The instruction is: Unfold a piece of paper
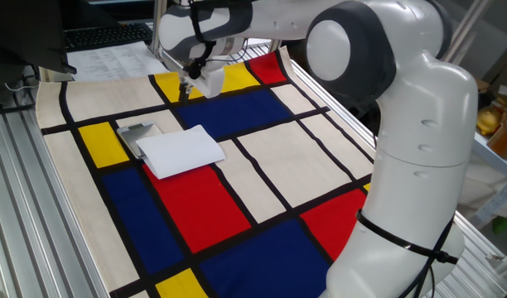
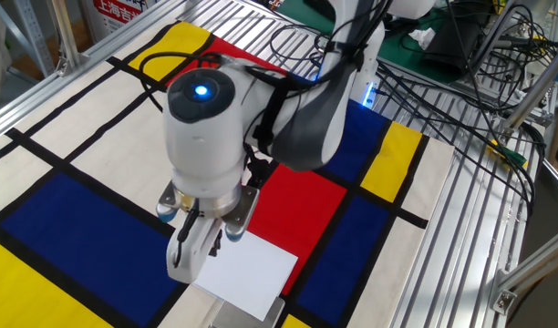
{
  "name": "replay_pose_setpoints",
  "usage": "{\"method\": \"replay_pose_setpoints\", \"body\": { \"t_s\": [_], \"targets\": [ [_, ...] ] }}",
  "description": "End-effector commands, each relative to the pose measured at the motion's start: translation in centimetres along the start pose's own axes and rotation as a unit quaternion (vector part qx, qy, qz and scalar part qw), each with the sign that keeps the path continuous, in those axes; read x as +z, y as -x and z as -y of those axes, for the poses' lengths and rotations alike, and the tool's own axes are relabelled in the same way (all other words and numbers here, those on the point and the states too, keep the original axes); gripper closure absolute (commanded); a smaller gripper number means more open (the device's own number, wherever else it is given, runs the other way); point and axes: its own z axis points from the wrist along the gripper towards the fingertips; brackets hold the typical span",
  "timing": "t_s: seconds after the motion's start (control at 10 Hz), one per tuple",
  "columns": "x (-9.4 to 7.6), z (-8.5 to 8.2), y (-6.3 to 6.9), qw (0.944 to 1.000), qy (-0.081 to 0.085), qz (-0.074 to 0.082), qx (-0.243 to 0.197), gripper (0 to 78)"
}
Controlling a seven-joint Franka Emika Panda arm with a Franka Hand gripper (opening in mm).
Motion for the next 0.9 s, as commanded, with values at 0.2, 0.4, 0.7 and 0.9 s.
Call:
{"method": "replay_pose_setpoints", "body": {
  "t_s": [0.2,0.4,0.7,0.9],
  "targets": [
    [-0.31,0.02,-0.14,0.9999,0.008,-0.012,0.0,77.6],
    [-0.28,0.02,-0.14,0.9999,0.009,-0.014,0.003,77.6],
    [-0.13,0.0,-0.12,0.9998,0.009,-0.014,0.003,77.6],
    [-0.09,-0.04,-0.09,0.9998,0.01,-0.015,0.003,77.6]
  ]
}}
